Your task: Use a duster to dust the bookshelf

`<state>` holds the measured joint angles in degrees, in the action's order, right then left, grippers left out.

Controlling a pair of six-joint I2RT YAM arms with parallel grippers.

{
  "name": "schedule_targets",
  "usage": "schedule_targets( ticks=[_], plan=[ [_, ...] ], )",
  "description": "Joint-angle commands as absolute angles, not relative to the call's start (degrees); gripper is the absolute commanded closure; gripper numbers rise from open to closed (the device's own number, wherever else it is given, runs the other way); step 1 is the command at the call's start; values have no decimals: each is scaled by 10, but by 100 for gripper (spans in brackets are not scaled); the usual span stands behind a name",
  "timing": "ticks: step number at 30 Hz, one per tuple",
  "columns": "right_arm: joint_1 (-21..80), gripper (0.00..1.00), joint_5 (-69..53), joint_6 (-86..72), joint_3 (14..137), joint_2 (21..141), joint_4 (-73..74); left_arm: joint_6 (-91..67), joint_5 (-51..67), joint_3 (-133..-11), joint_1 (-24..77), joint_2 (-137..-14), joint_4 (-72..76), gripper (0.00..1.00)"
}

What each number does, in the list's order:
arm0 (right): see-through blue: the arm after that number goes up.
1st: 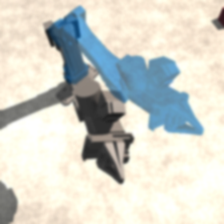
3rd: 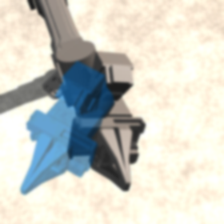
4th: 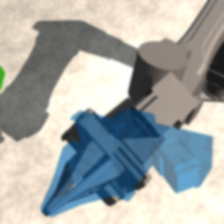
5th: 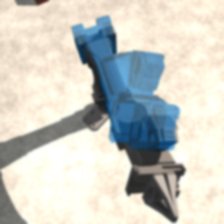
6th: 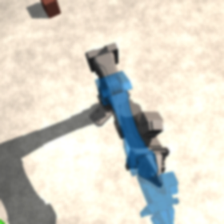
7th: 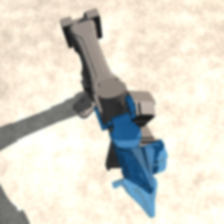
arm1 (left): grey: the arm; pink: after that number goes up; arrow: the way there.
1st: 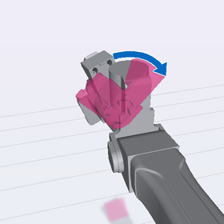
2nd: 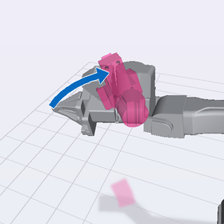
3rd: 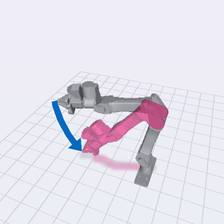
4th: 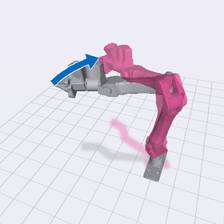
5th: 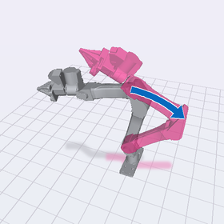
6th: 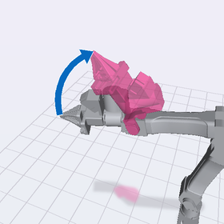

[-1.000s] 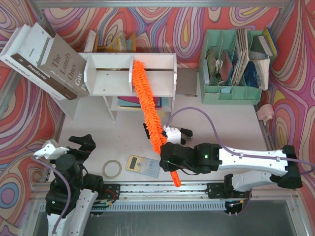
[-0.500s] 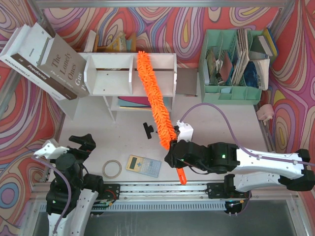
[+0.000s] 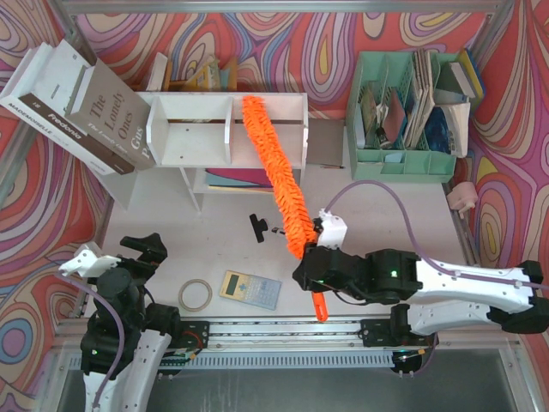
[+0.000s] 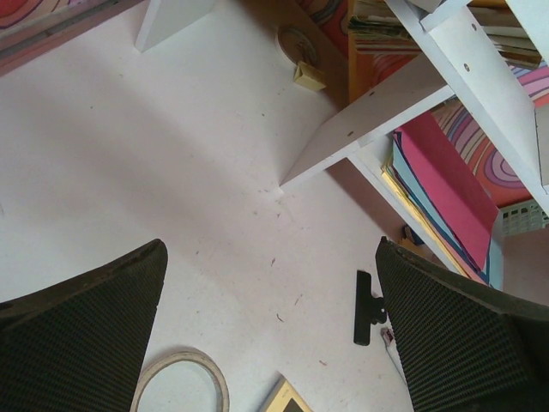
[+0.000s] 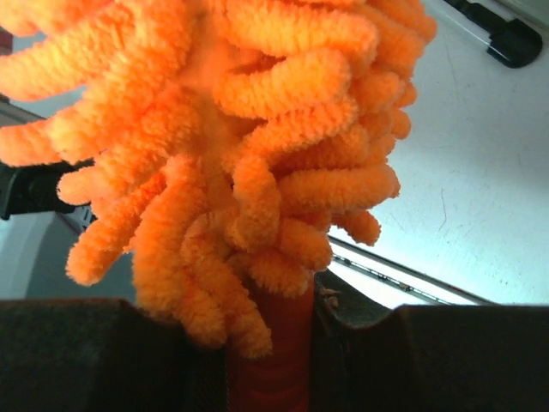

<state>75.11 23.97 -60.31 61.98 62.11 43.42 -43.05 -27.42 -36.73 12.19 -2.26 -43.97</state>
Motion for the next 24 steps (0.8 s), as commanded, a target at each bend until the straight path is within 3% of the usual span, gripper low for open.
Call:
schedule_targets(
  ticks=[1,6,15,24],
  plan=[
    [752,100,327,-704,609,580,480,-425,-269,-358,117,-22,-429,2],
    [753,100,316,-705,598,591,460,-425,-269,-358,117,-20,-430,2],
    [755,100,225,-566,633,675,339,-425,-269,-358,117,-22,-429,2],
    [758,100,204,-587,626,680,350,-425,-269,-358,117,-18,-430,2]
  ],
)
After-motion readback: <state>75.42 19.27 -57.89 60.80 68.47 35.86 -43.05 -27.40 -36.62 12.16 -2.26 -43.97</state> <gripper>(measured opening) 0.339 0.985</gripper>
